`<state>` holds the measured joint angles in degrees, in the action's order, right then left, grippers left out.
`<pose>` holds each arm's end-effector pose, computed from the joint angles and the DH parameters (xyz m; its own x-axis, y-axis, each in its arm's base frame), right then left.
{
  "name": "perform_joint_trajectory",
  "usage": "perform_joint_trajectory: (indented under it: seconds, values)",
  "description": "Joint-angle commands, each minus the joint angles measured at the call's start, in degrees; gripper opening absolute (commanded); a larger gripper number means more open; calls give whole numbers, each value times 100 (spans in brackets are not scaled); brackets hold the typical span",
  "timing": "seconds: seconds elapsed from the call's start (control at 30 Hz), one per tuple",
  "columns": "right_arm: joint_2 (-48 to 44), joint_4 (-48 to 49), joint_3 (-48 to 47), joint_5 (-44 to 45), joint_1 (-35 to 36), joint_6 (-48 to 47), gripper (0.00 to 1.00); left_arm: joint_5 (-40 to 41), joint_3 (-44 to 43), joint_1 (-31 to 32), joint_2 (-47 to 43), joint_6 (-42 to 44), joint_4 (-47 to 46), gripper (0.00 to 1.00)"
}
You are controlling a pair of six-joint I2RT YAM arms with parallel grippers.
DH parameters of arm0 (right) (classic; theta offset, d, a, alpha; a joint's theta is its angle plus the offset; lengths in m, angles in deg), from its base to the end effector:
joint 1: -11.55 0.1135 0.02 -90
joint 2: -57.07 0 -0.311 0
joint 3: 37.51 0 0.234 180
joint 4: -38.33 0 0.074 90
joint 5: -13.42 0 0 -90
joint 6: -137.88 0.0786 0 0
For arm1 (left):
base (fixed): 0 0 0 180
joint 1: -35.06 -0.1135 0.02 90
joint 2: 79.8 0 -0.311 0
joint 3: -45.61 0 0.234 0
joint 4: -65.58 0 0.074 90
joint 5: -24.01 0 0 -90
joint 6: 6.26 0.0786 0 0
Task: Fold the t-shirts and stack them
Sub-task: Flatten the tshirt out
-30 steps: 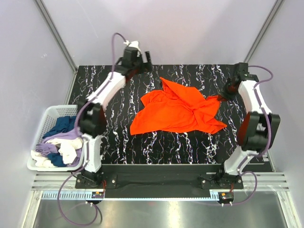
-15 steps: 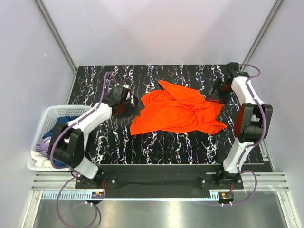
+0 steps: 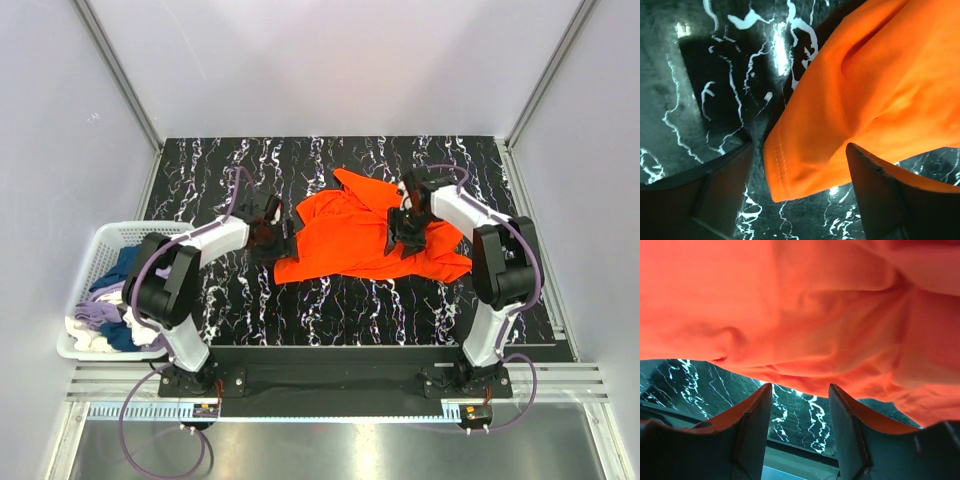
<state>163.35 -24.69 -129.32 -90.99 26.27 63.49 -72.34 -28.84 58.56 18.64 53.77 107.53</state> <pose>0.3493 0.1120 0.2070 -0.9896 0.0095 -0.1432 -0.0332 0.9558 0.2923 0.3097 -0.1441 0.1871 -0.9440 -0.1309 -0.3027 -0.0392 0.9559 -0.2912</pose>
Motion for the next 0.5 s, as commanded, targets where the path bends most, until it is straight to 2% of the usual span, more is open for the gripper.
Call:
perform_joint_trajectory:
  seconds: [0.0,0.07,0.17,0.23,0.4,0.47]
  values:
    - [24,246,-22,-18,294,-217,57,-498,-105,-30,132,1,-502,79]
    - [147,237,-40,26,382,-243,57,-499,-123,-30,158,-17,-573,68]
    - [305,167,-66,157,549,-305,58,-411,-228,-30,203,9,-460,43]
    - [402,175,-31,220,690,-314,58,-376,-228,-30,142,9,-398,35]
    - [473,281,110,387,901,-305,57,-244,-245,-22,-323,9,-135,30]
    - [472,377,215,396,954,-270,52,-156,-289,-13,-499,36,32,28]
